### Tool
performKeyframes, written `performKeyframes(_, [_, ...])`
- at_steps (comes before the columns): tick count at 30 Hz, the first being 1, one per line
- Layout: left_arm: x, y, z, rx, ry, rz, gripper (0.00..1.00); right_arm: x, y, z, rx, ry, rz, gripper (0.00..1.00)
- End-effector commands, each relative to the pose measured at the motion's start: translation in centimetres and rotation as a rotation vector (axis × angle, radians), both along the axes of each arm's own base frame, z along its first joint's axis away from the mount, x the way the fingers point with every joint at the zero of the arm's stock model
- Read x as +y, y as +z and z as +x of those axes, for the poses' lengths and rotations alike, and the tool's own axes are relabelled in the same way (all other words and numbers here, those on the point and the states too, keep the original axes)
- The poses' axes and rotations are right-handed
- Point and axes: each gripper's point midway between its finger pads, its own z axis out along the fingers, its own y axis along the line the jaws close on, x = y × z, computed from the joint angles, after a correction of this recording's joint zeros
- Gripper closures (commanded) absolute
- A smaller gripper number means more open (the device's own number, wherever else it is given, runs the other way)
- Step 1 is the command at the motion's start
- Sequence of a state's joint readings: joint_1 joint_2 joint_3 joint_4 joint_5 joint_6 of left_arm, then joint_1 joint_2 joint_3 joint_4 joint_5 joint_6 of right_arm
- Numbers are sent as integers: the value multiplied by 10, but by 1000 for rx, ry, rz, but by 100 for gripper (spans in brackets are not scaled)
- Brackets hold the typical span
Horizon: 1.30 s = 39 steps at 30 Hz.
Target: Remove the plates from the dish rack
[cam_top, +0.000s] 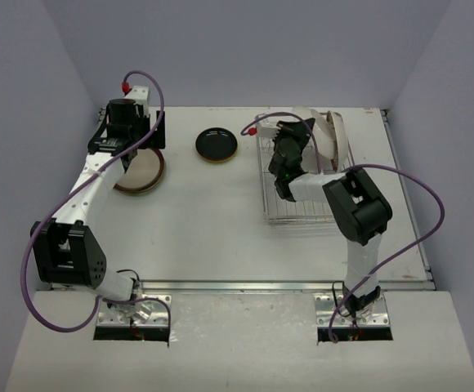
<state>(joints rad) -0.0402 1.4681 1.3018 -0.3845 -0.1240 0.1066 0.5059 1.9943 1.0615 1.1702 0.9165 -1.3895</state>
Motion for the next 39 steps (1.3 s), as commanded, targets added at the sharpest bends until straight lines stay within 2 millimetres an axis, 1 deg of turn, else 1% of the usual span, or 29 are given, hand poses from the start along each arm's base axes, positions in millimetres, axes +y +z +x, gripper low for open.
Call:
performKeyframes(1, [-11,42,8,-119,-36,-28,0,14,96,-30,-314,63,206,100])
performKeyframes(4, [-16,50,5,-138,-57,-55,0,35,97,-38,-278,126,291,100])
performKeyframes(5, [-18,52,4,-138,-59,-66,0,45,91,-40,-228,140,291,100])
performKeyframes(6, [-19,52,4,-139,-64,-69,0,43,97,-42,-254,146,336,100])
performKeyframes(8, [-23,58,3,-149,-74,-99,0,59,77,-41,-113,172,389,100])
performKeyframes(9, [-25,60,2,-151,-84,-104,0,62,88,-43,-159,192,485,100])
performKeyframes(10, [-27,62,1,-155,-90,-115,0,68,85,-42,-123,206,551,100])
performKeyframes(11, [-31,68,0,-167,-110,-140,0,76,80,-42,-36,218,658,100])
performKeyframes(14, [-34,80,-4,-186,-164,-210,0,81,91,-49,47,235,759,100])
performKeyframes(15, [-32,84,-5,-191,-153,-269,0,81,94,-52,63,239,770,100])
performKeyframes(16, [-38,88,-8,-190,-205,-321,0,85,106,-56,60,276,824,100])
performKeyframes(17, [-38,90,-10,-189,-223,-358,0,88,105,-56,74,285,839,100])
performKeyframes(19, [-45,97,-19,-186,-338,-491,0,95,112,-67,124,351,903,100])
performKeyframes(20, [-45,99,-20,-190,-357,-514,0,95,112,-73,150,364,912,100])
performKeyframes(22, [-66,95,-32,-159,-482,-581,2,109,112,-81,217,436,976,100])
performKeyframes(23, [-74,91,-38,-144,-525,-620,3,111,110,-86,251,459,1000,100])
performKeyframes(26, [-95,71,-56,-80,-618,-717,9,124,103,-98,368,534,1121,100])
performKeyframes(27, [-100,70,-61,-80,-639,-723,10,120,98,-99,408,528,1157,100])
performKeyframes(29, [-110,62,-69,-67,-665,-732,15,126,98,-101,467,540,1307,100])
performKeyframes(30, [-117,57,-74,-60,-679,-733,17,128,95,-103,526,556,1386,100])
performKeyframes(31, [-127,55,-79,-56,-709,-731,20,130,95,-104,564,570,1439,100])
performKeyframes(33, [-141,49,-89,-43,-745,-720,21,136,94,-109,652,621,1524,100])
performKeyframes(35, [-150,45,-93,-32,-762,-705,21,144,91,-113,699,644,1552,100])
performKeyframes(36, [-164,43,-99,-20,-800,-695,21,149,90,-116,728,661,1565,100])
performKeyframes(37, [-168,39,-100,-9,-804,-687,21,156,89,-122,776,683,1594,100])
performKeyframes(39, [-181,32,-106,19,-832,-678,21,165,88,-128,823,711,1629,100])
